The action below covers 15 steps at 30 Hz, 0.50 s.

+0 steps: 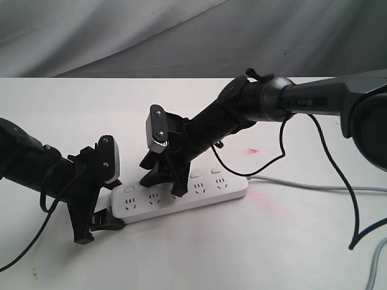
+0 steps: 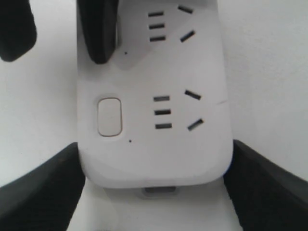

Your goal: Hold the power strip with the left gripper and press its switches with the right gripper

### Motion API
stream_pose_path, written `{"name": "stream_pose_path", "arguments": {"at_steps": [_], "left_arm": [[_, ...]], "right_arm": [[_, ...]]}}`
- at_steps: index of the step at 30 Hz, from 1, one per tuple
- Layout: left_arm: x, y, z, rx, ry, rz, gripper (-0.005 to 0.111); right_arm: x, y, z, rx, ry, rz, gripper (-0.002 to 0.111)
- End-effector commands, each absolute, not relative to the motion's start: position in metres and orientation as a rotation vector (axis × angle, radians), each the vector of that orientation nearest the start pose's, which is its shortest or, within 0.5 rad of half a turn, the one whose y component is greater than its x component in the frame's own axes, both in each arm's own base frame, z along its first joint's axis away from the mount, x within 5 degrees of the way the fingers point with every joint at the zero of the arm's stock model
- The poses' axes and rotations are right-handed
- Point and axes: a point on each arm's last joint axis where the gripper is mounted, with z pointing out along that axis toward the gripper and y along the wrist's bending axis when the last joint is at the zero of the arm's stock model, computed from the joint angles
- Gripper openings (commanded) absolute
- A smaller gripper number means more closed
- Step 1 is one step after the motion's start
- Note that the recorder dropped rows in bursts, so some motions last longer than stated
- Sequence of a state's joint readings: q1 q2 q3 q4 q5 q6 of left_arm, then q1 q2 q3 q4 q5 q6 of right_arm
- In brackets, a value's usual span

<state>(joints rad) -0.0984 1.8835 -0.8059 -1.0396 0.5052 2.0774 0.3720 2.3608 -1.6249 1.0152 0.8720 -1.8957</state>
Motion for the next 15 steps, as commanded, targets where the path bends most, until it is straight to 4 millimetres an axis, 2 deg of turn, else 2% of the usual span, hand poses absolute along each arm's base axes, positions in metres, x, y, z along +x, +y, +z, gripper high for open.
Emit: {"name": "stream_pose_path", "arguments": {"at_steps": [1,8,11,15], "left_arm": [[0.302,-0.067,0.102,1.592,2.129,-0.259,0.057],[0.302,-0.067,0.102,1.592,2.129,-0.259,0.057],[0.302,-0.067,0.102,1.592,2.129,-0.259,0.057],[0.302,-0.067,0.102,1.592,2.129,-0.259,0.057]], "right_arm": [[0.411,0.202,0.057,-1.965,1.769,0.564,0.041],[0.412,0.201,0.056,-1.968,1.779,0.553,0.041],[0.412,0.204,0.059,-1.907,1.793,0.587,0.041],[0.415,0.208,0.082,-1.833,1.773,0.597,0.041]]}}
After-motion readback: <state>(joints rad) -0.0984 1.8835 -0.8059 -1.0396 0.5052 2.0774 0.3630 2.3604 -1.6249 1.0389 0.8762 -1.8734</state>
